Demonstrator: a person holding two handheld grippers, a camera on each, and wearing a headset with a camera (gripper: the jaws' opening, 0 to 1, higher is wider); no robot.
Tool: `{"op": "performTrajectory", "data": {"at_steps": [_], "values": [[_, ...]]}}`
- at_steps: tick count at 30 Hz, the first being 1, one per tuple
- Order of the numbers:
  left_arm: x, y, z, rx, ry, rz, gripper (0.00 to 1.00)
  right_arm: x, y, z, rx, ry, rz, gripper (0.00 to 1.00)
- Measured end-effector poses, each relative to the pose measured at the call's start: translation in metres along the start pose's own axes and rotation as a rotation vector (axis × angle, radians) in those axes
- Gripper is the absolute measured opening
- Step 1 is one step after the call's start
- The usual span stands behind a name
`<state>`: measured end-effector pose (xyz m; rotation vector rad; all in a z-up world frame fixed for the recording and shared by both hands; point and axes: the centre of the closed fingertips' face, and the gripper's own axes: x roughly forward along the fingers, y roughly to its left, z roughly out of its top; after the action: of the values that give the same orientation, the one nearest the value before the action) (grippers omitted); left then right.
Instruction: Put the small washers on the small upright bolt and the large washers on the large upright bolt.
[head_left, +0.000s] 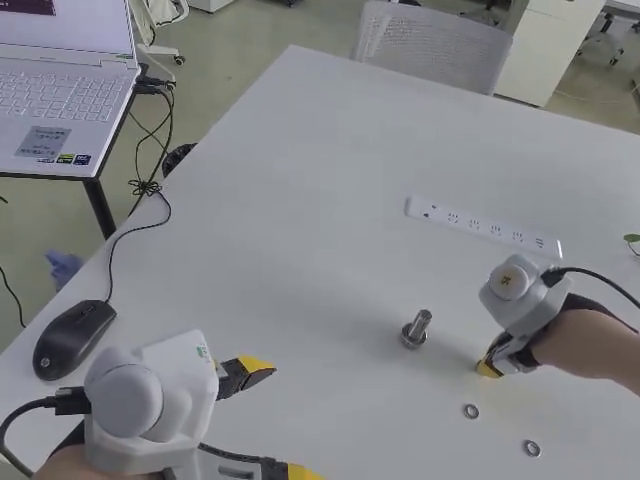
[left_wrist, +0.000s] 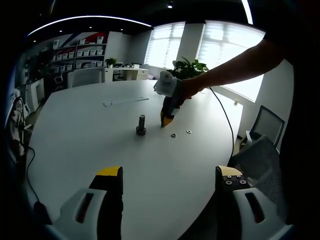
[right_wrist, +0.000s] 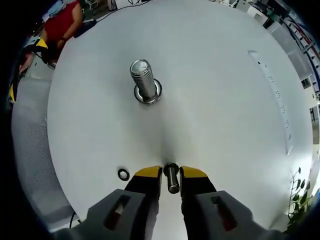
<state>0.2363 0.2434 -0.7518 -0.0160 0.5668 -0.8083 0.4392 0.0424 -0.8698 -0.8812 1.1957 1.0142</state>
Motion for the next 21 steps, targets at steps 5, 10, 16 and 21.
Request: {"op": "performTrajectory", "data": {"at_steps": [5,10,16,21], "values": [[-0.001,0.000,-0.002,0.000,0.005,0.000,0.75,0.000,0.001,-0.001,0.002,0.005,0.007,0.18],[0.001,-0.001,0.000,0.003,0.003,-0.002,0.75,-0.003,-0.001,0.002,0.008,-0.021,0.007,0.21],[0.002,-0.003,0.003,0.008,0.004,-0.002,0.75,-0.007,0.001,0.003,0.009,-0.023,0.015,0.21],[0.002,-0.007,0.006,0.013,0.000,-0.006,0.75,-0.017,0.000,0.005,0.010,-0.037,0.012,0.21]]}}
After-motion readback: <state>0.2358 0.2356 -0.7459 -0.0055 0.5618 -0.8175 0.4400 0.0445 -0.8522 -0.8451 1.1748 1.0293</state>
